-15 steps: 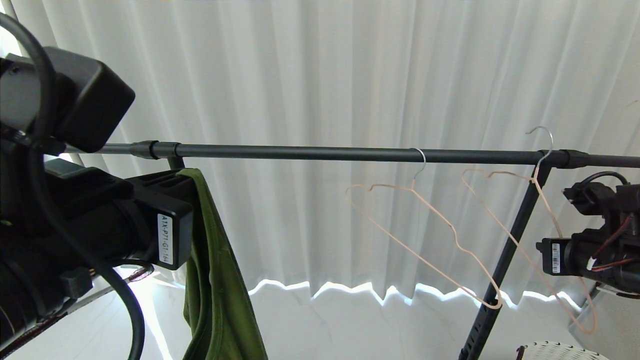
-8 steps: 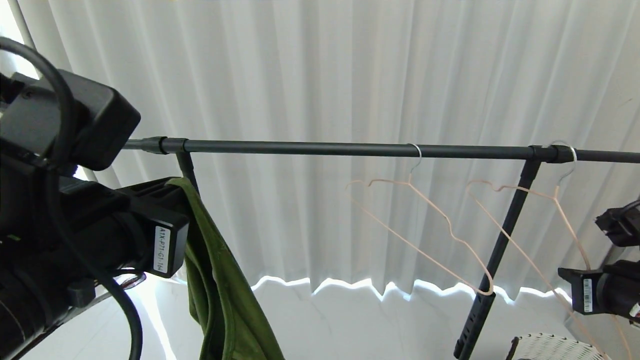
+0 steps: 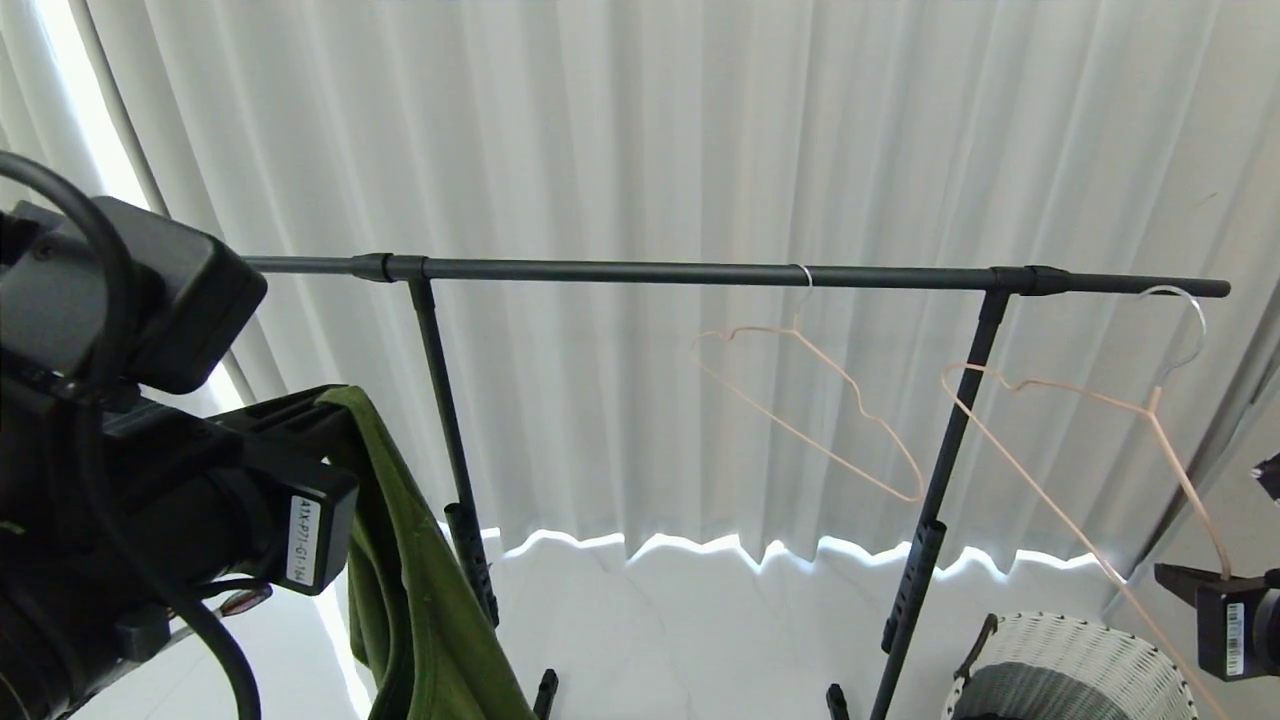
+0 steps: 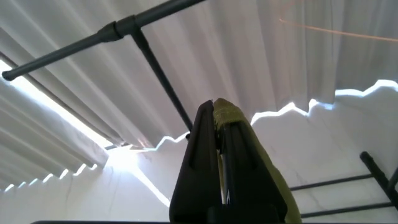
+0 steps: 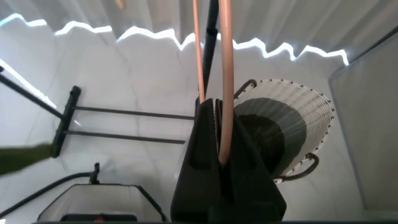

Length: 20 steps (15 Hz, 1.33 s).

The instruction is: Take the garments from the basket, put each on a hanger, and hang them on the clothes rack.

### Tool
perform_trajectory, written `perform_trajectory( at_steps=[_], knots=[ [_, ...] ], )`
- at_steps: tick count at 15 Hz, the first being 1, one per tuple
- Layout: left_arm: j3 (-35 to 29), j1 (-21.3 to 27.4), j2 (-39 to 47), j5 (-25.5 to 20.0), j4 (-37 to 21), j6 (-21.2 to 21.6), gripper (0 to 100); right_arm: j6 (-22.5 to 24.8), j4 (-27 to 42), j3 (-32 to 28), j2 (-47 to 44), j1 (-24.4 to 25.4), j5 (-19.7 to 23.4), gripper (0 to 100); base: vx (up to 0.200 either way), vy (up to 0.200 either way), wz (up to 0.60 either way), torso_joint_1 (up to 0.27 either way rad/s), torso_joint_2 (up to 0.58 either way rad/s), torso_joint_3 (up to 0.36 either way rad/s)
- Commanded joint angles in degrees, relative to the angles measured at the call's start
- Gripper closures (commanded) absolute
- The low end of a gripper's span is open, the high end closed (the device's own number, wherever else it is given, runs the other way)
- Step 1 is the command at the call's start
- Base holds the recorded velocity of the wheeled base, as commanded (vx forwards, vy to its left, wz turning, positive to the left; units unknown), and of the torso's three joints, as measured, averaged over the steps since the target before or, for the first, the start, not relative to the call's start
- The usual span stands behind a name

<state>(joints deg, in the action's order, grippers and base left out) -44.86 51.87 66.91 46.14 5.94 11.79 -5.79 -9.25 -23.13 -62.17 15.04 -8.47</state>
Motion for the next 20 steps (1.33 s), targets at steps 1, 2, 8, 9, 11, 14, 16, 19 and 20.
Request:
perform_trajectory(
  at_steps=[1,2,8,9,11,14,16,19,20],
  knots=[
    [0.65,-0.02,-0.64,0.0,0.04,-0.01,100,-0.01,-0.33,-0.78,0.74,1.66,0.03,100,-0.2,0.0,0.0,0.007,0.0,0.007],
    [1.27,-0.02,-0.82,0.0,0.04,-0.1,100,-0.01,-0.24,-2.54,0.74,3.59,0.12,100,0.0,0.0,0.0,0.0,0.0,0.0],
    [2.23,-1.95,-0.56,-0.09,0.04,0.16,100,-0.01,-0.33,-9.04,1.18,22.13,0.12,100,0.0,0.0,0.0,0.0,0.0,0.0],
    [2.15,-3.36,-0.38,0.0,0.04,0.25,100,-0.01,-0.33,-8.78,1.18,25.83,0.12,100,0.0,0.0,0.0,0.0,0.0,0.0],
    [1.97,-5.99,0.32,0.0,-0.05,0.34,100,-0.19,-0.15,-7.9,1.0,31.63,0.21,100,0.0,0.0,0.0,0.0,0.0,0.0],
    [1.88,-9.24,1.55,1.67,-0.05,-0.01,100,-0.45,-0.15,-5.18,1.09,43.76,0.12,100,0.0,0.0,0.0,0.0,0.0,0.0],
    [2.06,-9.16,1.99,1.58,-0.05,-0.45,100,-0.54,-0.15,-4.82,0.03,50.7,0.21,100,0.0,0.0,0.0,0.0,0.0,0.0],
    [1.36,-9.16,4.89,1.5,0.04,-5.28,100,-0.89,-0.24,-4.82,-2.25,57.91,0.3,100,0.0,0.0,0.0,0.0,0.0,0.0],
    [1.0,-9.07,6.21,1.58,0.04,-8.01,100,-0.98,-0.42,-5.0,-3.22,59.22,0.39,100,0.0,0.0,0.0,0.0,0.0,0.0]
  ],
)
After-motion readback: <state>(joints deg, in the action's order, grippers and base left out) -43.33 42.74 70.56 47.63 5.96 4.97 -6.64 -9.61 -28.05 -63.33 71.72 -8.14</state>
